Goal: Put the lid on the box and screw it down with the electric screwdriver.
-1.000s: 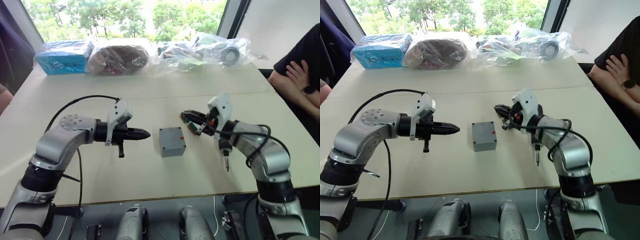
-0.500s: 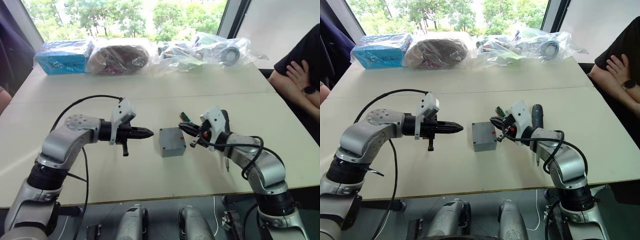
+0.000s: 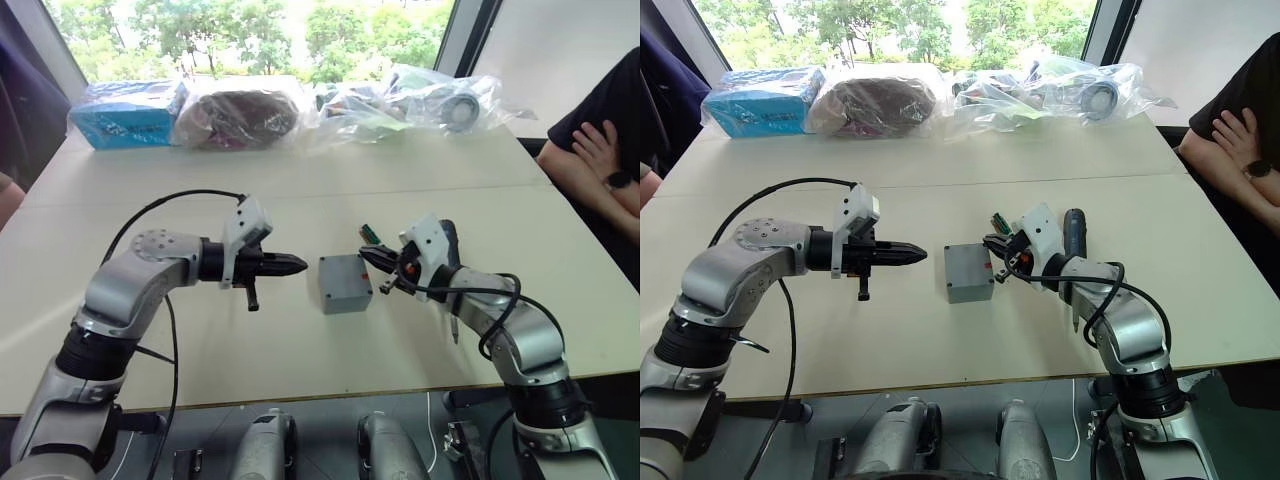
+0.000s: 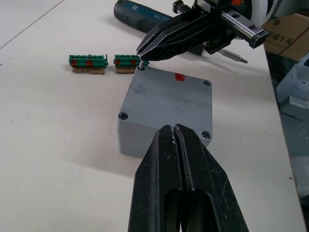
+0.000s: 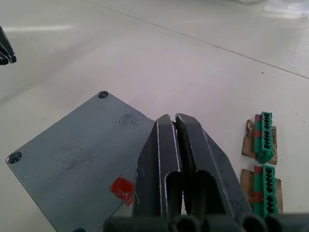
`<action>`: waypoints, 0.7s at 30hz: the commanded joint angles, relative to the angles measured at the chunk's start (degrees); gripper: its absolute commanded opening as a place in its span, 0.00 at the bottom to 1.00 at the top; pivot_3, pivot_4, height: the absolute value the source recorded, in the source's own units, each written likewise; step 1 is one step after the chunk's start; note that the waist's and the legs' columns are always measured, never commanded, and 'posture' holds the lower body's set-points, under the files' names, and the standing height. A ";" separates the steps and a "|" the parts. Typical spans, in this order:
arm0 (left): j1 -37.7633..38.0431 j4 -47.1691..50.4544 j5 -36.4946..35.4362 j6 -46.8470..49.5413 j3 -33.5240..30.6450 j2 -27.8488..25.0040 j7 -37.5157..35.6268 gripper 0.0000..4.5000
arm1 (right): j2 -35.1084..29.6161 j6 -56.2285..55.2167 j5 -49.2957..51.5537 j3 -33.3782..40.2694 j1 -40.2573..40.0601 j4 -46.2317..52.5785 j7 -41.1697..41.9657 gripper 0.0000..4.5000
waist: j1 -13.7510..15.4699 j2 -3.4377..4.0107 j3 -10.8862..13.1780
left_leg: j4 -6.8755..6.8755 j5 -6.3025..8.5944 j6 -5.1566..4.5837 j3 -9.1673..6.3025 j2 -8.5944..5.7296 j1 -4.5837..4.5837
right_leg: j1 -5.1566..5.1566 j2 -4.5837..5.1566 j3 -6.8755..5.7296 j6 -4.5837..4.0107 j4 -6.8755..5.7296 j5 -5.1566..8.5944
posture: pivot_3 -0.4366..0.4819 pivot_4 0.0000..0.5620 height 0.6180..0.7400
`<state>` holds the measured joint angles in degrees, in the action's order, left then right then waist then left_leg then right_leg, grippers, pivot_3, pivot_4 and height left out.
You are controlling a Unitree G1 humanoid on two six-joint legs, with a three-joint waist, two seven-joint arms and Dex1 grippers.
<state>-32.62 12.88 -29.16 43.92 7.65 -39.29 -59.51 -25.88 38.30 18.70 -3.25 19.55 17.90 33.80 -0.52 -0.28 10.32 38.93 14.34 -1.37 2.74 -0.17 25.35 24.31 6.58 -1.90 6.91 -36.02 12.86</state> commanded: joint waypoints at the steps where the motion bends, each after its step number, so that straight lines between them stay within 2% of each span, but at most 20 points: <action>1: -0.61 0.48 0.09 -1.33 -0.87 0.25 0.31 0.00 | -0.17 0.02 0.06 -0.37 0.21 -0.01 0.21 0.01 | 0.00 0.00 0.00 | 0.00 0.00 0.00 0.00 0.00 0.00 | 0.00 0.00 0.00 0.00 0.00 0.00 | 0.48 0.27 1.00; 13: -0.54 0.18 0.31 -1.68 -0.60 0.88 0.62 0.00 | -0.44 0.91 0.41 -0.45 0.49 0.05 0.45 0.01 | 0.00 0.00 0.00 | 0.00 0.00 0.00 0.00 0.00 0.00 | 0.00 0.00 0.00 0.00 0.00 0.00 | 0.48 0.27 1.00; 14: -0.58 0.16 0.33 -1.67 -0.61 0.93 0.64 0.00 | -0.48 0.98 0.51 -0.42 0.47 0.06 0.57 0.12 | 0.01 0.00 0.00 | 0.00 0.00 0.00 0.00 0.00 0.00 | 0.00 0.00 0.00 0.00 0.00 0.00 | 0.48 0.27 1.00; 15: -0.62 0.14 0.34 -1.66 -0.62 0.97 0.65 0.00 | -0.51 1.04 0.58 -0.39 0.45 0.08 0.66 0.18 | 0.00 0.00 0.00 | 0.00 0.00 0.00 0.00 0.00 0.00 | 0.00 0.00 0.00 0.00 0.00 0.00 | 0.48 0.27 1.00; 21: -0.56 -0.14 0.21 -1.64 -1.04 0.84 0.48 0.00 | -1.81 2.34 1.17 0.75 0.81 1.59 0.92 0.73 | -0.01 0.00 0.00 | 0.00 0.00 0.00 0.00 0.00 0.00 | 0.00 0.00 0.00 0.00 0.00 0.00 | 0.48 0.27 1.00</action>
<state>-32.58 12.30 -28.81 43.28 7.66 -38.21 -58.89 -26.57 39.92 18.99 -3.89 19.64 17.23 34.34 -0.54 -0.28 10.32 38.93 14.34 -1.37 2.74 -0.17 25.35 24.31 6.58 -1.90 6.91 -36.02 12.86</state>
